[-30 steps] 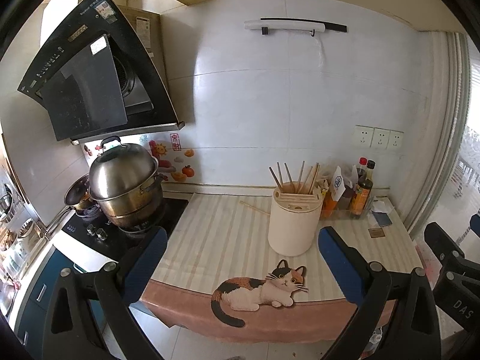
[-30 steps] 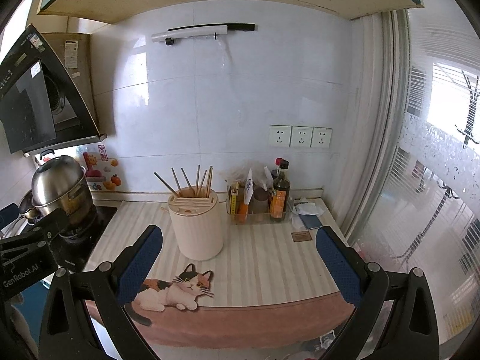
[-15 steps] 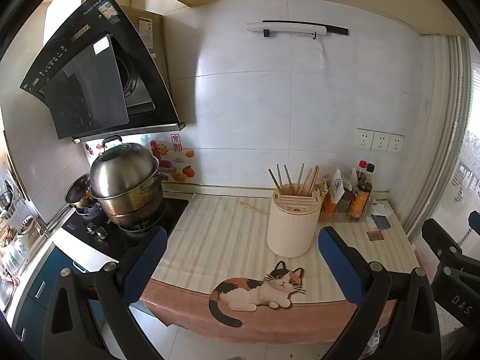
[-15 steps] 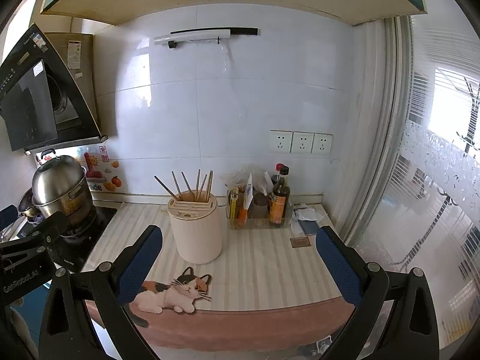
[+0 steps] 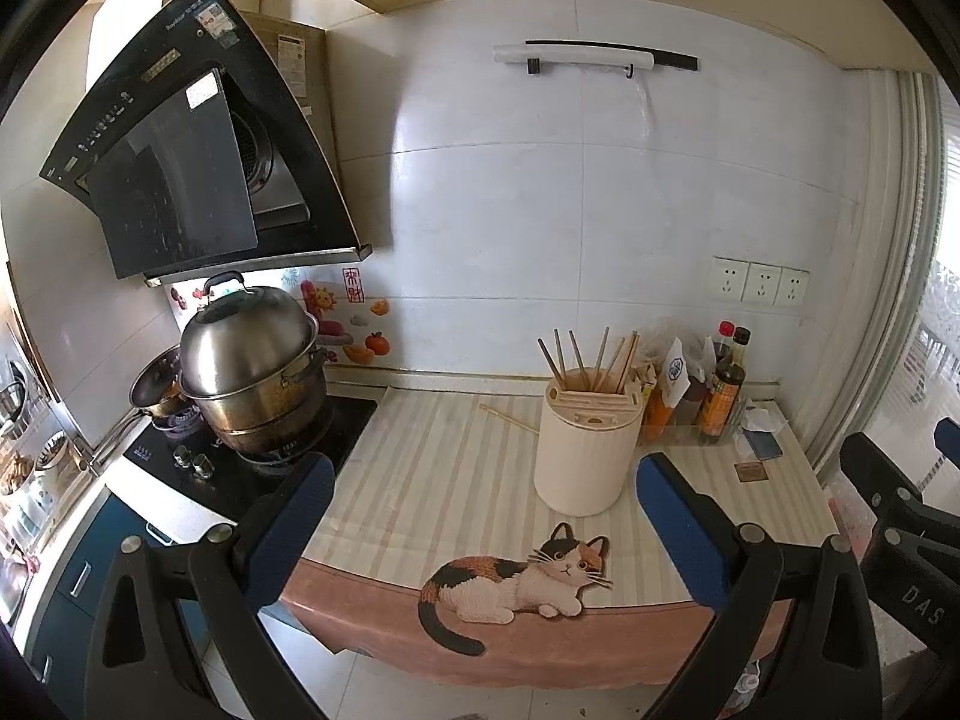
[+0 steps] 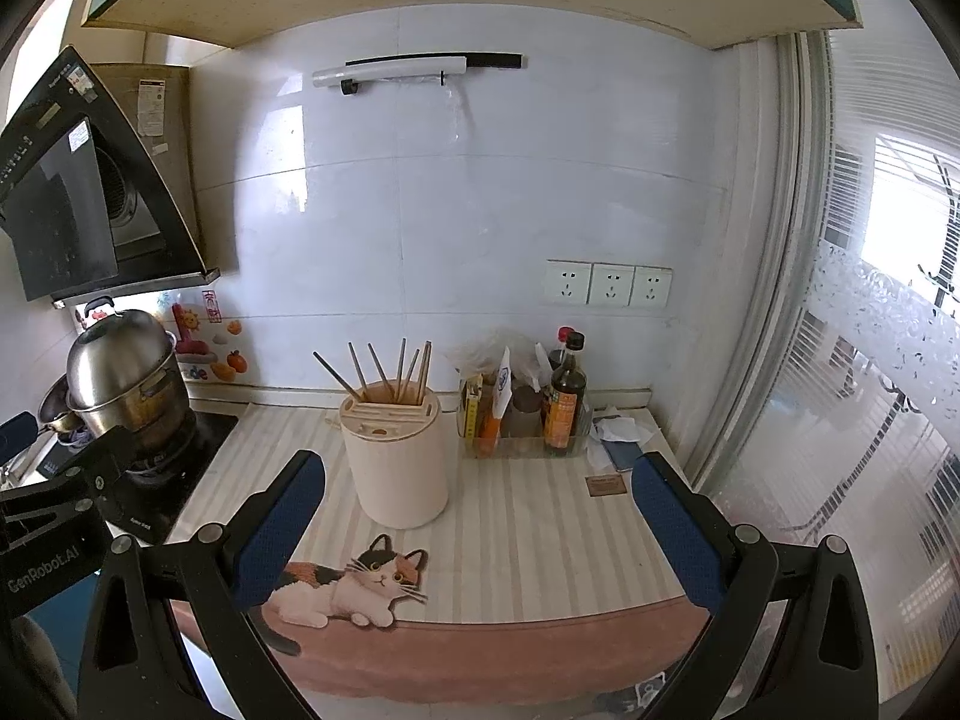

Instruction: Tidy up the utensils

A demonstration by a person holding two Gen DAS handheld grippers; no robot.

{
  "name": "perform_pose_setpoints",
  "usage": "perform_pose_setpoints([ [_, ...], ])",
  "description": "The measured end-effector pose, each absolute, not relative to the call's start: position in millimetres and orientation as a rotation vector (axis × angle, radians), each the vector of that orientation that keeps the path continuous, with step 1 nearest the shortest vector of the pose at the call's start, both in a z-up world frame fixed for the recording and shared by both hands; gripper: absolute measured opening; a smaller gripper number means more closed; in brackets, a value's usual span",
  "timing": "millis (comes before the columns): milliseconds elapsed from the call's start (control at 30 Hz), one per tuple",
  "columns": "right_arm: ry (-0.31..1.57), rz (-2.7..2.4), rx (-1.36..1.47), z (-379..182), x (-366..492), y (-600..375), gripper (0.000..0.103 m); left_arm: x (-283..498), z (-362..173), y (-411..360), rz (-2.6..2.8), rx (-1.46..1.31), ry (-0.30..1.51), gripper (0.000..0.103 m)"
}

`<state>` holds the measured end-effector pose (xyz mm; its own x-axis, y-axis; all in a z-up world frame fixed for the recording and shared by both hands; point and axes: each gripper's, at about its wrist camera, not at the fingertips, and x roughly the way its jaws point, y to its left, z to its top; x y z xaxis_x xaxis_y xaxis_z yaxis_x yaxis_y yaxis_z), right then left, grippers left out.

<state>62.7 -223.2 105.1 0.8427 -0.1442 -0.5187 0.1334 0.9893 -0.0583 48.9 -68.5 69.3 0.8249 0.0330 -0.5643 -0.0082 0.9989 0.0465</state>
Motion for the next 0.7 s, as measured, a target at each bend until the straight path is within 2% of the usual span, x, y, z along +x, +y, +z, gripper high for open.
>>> perform_pose_setpoints([
  [700, 0.532, -0.148, -0.019, 110.0, 62.1, -219.4, 0.103, 53.2, 72.2, -71.7, 0.024, 0.04, 0.593, 0.103],
])
